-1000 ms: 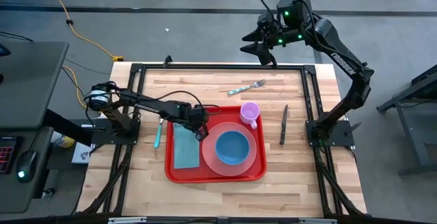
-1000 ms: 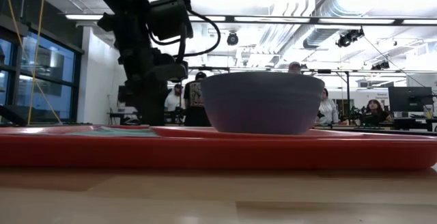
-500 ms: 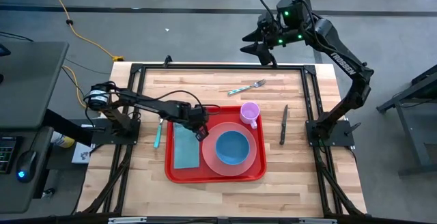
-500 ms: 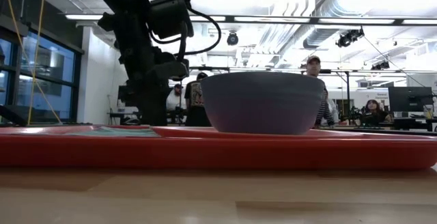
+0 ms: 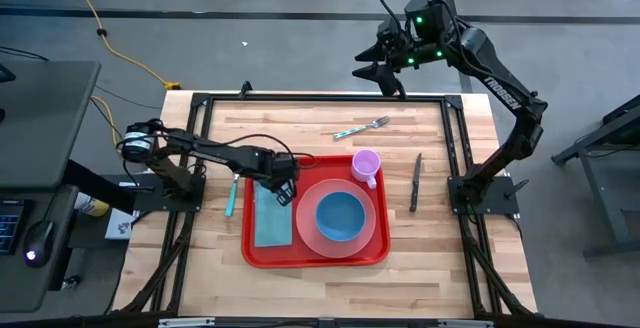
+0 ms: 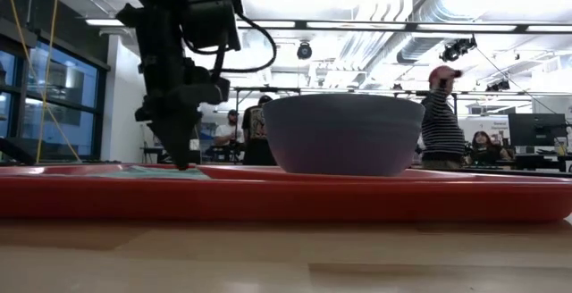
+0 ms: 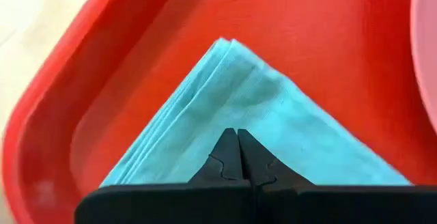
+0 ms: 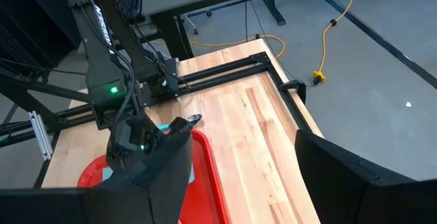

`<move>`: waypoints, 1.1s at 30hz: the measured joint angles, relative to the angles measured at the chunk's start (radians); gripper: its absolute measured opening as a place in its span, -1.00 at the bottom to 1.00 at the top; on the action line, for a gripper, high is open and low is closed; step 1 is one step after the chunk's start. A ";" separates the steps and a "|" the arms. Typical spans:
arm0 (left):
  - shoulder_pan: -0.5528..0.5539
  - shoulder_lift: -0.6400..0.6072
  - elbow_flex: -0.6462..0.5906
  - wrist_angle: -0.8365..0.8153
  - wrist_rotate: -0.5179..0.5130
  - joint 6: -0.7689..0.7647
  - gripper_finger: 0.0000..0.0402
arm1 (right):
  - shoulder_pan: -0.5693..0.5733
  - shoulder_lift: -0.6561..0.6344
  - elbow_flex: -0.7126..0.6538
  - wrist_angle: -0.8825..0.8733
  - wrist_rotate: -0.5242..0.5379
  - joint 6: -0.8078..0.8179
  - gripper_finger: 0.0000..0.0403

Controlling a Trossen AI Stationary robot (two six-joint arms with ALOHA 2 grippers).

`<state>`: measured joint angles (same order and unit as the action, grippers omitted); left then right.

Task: Set up tray
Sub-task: Put the blue napkin on the red serving tray to the left of the pink plate

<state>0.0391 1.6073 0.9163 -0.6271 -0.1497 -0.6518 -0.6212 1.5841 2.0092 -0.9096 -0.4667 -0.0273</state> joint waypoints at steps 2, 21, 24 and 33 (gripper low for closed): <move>0.000 -0.004 0.001 0.016 -0.003 0.000 -0.96 | 0.000 0.000 0.000 0.000 0.000 0.000 0.18; 0.000 0.065 0.001 0.139 0.042 0.019 -0.93 | 0.000 0.000 0.000 -0.010 0.000 0.000 0.18; 0.000 0.065 0.001 0.167 0.041 0.022 -0.96 | 0.000 0.000 0.000 -0.014 0.000 0.000 0.18; 0.000 0.056 0.001 0.219 0.032 0.060 -0.69 | 0.000 0.000 0.000 -0.017 0.000 0.000 0.18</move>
<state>0.0391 1.6634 0.9173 -0.4082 -0.1177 -0.5922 -0.6209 1.5841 2.0090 -0.9270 -0.4671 -0.0269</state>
